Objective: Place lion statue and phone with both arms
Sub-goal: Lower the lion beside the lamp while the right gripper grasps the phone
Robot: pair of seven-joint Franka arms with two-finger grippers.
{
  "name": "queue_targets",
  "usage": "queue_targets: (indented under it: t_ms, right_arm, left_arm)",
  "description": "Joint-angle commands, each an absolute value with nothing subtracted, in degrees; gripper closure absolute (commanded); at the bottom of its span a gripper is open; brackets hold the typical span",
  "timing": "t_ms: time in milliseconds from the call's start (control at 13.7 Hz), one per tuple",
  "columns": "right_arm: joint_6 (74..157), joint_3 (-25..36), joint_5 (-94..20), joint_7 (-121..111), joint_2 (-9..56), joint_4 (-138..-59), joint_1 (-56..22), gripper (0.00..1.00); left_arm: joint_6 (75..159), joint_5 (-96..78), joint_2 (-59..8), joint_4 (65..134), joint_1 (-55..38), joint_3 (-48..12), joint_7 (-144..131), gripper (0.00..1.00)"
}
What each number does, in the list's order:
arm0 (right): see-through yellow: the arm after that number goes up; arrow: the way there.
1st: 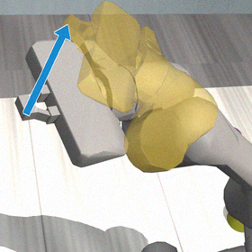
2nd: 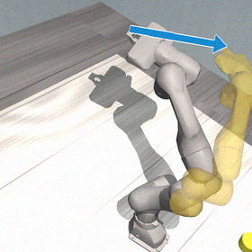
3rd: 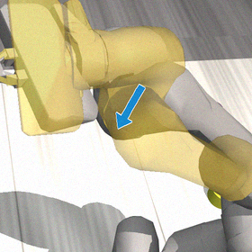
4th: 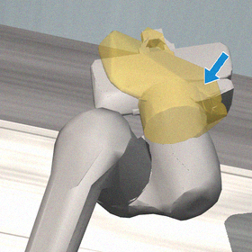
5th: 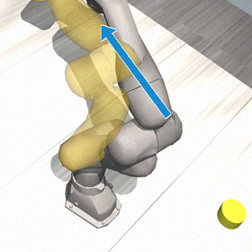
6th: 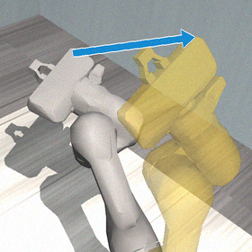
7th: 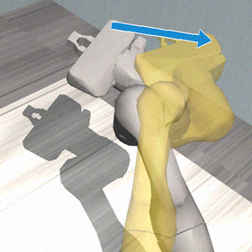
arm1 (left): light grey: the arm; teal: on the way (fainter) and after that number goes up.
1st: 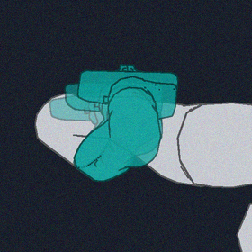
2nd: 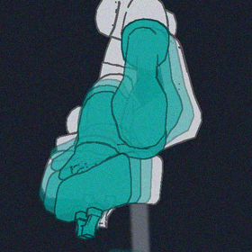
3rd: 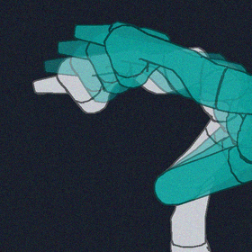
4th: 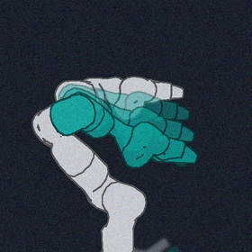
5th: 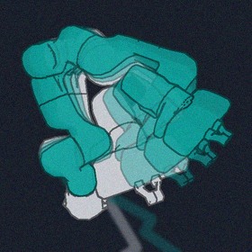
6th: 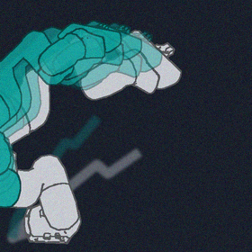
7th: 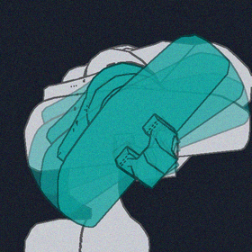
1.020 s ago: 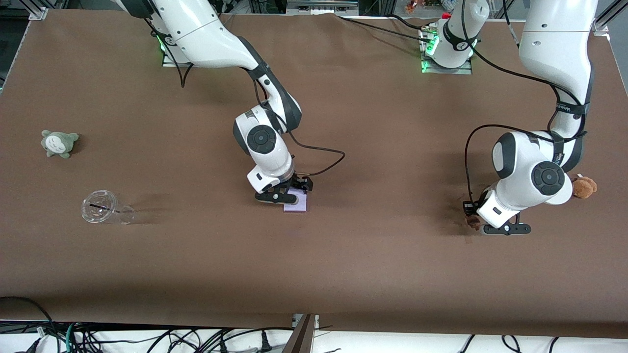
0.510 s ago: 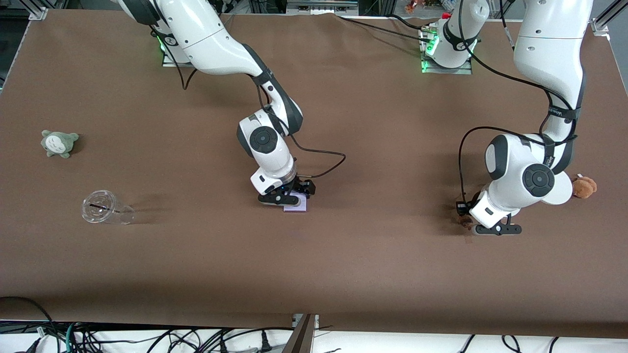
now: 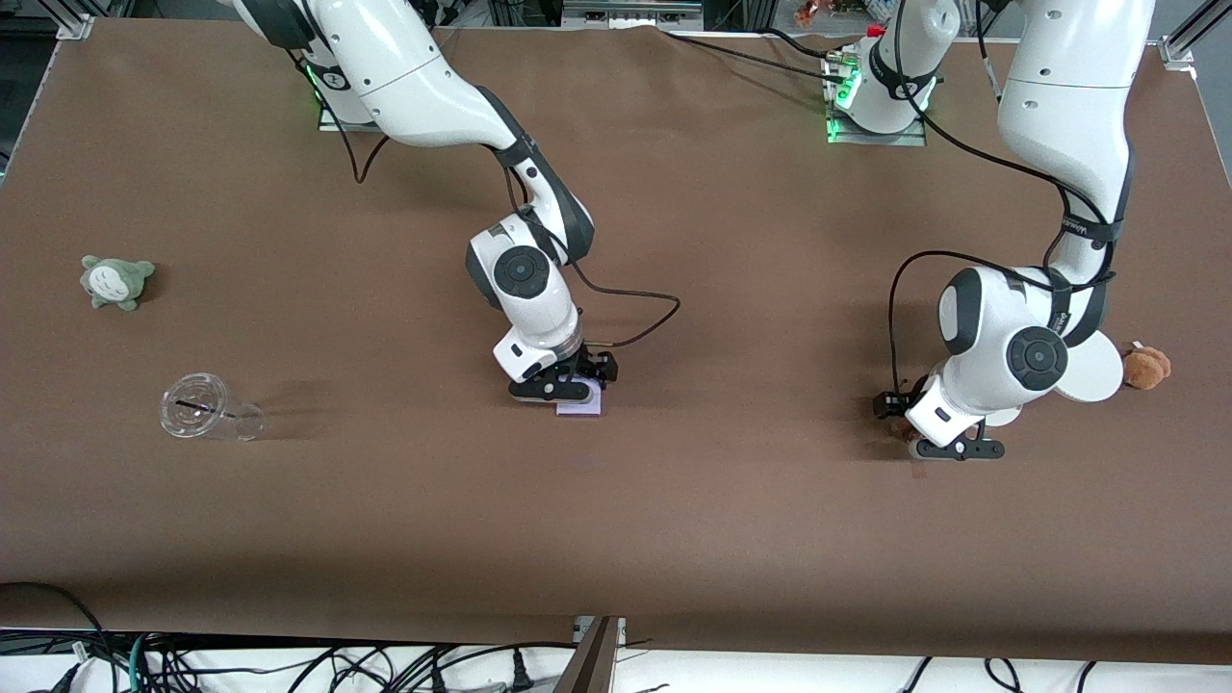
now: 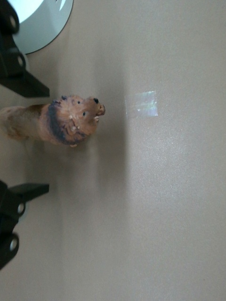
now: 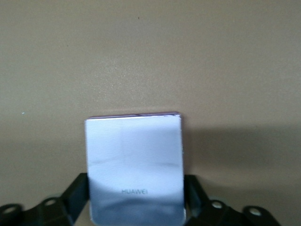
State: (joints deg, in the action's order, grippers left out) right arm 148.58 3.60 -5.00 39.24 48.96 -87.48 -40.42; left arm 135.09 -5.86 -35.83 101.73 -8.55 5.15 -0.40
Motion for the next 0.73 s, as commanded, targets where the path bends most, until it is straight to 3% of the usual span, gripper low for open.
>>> queue_targets:
  t_ms: [0,146,364,656]
  right_arm:
    - [149.06,4.04,-4.31,39.46,50.1,-86.4,-40.96,0.49]
    - [149.06,4.13,-4.22,38.85,50.1,-86.4,-40.87,0.58]
    - [146.35,4.57,-4.13,37.36,49.66,-84.03,-39.82,0.59]
    - [130.29,4.48,-4.57,24.92,47.82,-79.02,-32.1,0.59]
  left_arm:
    - [134.13,-7.56,-35.07,101.6,-8.17,4.83,1.14,0.0]
    - [132.55,-7.56,-33.5,101.51,-8.26,4.92,1.05,0.0]
    - [125.97,-7.21,-27.79,100.9,-8.09,5.01,1.23,0.0]
    - [116.39,-6.5,-17.78,100.99,-8.09,5.01,1.32,0.0]
